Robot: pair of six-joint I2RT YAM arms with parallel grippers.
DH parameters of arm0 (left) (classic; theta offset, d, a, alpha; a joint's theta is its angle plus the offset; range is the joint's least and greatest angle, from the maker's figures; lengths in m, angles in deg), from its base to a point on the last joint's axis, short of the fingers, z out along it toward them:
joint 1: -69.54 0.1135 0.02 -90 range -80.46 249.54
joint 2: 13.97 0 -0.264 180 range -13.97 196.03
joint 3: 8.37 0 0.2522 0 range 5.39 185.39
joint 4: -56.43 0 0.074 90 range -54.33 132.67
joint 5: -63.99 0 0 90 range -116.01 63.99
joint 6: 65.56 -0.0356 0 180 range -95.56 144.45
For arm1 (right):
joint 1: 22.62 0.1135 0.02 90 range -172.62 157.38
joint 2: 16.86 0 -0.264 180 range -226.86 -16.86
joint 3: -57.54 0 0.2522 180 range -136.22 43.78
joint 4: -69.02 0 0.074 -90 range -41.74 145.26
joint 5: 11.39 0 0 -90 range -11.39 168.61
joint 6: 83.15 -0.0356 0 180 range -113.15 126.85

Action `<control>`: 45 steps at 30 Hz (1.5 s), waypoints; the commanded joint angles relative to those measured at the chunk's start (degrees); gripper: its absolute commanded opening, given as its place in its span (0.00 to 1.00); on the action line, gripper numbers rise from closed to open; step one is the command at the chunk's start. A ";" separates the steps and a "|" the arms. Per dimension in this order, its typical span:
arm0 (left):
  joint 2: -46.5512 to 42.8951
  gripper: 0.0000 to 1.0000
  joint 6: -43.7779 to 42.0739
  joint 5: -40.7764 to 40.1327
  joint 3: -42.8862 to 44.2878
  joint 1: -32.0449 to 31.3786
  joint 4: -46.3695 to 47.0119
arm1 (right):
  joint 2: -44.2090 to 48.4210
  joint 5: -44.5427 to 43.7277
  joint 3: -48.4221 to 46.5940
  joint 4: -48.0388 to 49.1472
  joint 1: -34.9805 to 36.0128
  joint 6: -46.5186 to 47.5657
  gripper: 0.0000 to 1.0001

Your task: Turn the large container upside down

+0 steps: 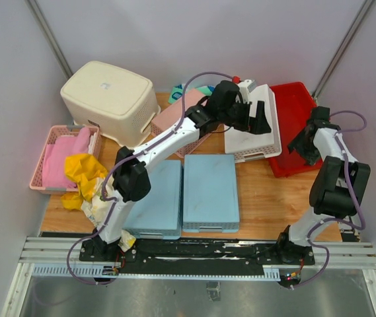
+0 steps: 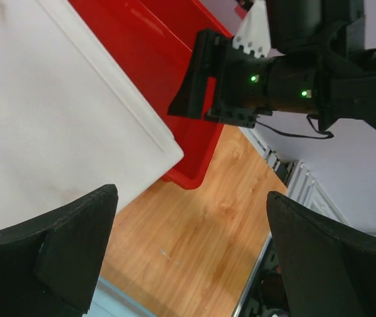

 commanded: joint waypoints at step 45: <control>16.17 0.99 3.80 0.35 5.24 0.89 12.07 | 37.79 10.61 25.76 -1.85 8.94 18.60 0.67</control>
